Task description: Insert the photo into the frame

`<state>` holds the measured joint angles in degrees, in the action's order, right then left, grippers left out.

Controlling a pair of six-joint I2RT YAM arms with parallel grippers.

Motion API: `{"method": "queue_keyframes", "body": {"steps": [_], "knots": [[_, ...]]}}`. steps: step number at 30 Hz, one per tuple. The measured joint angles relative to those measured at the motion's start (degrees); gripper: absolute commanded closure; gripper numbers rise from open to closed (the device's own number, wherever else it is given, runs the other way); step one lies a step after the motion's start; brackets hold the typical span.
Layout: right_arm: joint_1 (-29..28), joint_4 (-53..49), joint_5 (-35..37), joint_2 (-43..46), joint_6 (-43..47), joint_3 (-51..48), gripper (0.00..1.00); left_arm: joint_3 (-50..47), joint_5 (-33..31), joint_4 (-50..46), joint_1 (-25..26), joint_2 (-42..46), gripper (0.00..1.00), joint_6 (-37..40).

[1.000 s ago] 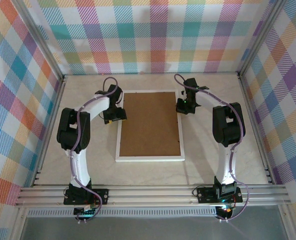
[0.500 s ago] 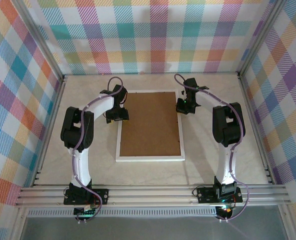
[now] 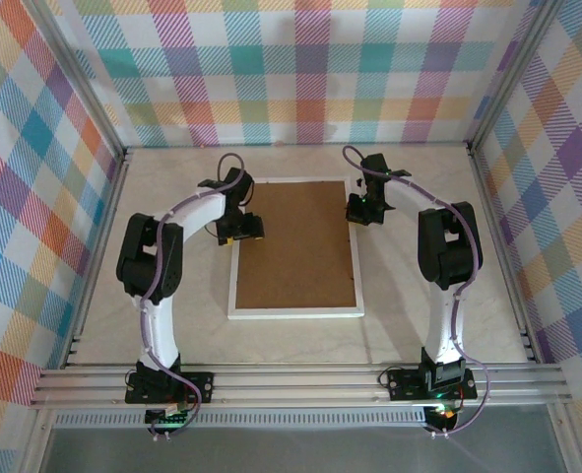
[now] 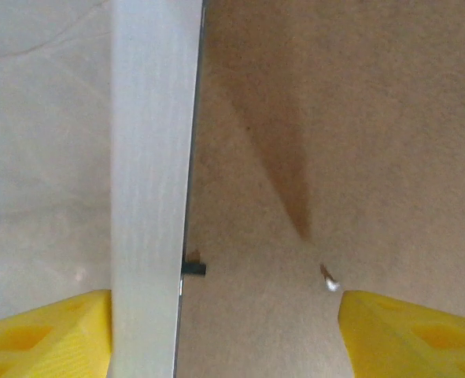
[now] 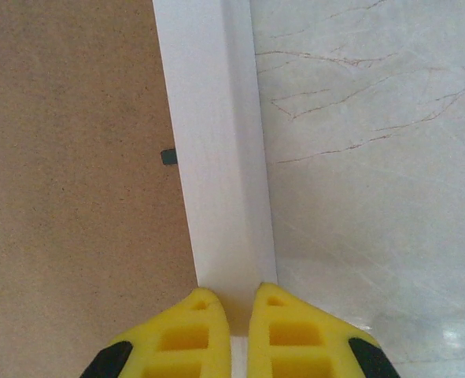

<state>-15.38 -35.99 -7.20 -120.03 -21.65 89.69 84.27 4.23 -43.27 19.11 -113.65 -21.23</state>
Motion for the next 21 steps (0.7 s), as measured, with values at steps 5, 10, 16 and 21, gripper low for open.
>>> {"method": "queue_keyframes", "body": {"steps": [5,10,16,21], "knots": [[-0.02,0.20,-0.83,0.00,0.00,-0.04,0.91,-6.12,2.67,1.84,-2.89,9.60,0.25,-0.85],[-0.02,0.39,-1.01,0.00,0.00,-0.20,0.90,-14.29,3.45,2.91,-5.44,18.51,0.25,-1.51],[-0.02,0.48,-1.03,0.02,0.00,-0.28,0.90,-23.82,4.00,1.79,-5.44,22.51,0.25,-1.51],[0.00,0.48,-1.07,0.02,0.00,-0.28,0.90,-29.22,4.31,0.96,-5.42,25.94,0.25,-1.73]]}}
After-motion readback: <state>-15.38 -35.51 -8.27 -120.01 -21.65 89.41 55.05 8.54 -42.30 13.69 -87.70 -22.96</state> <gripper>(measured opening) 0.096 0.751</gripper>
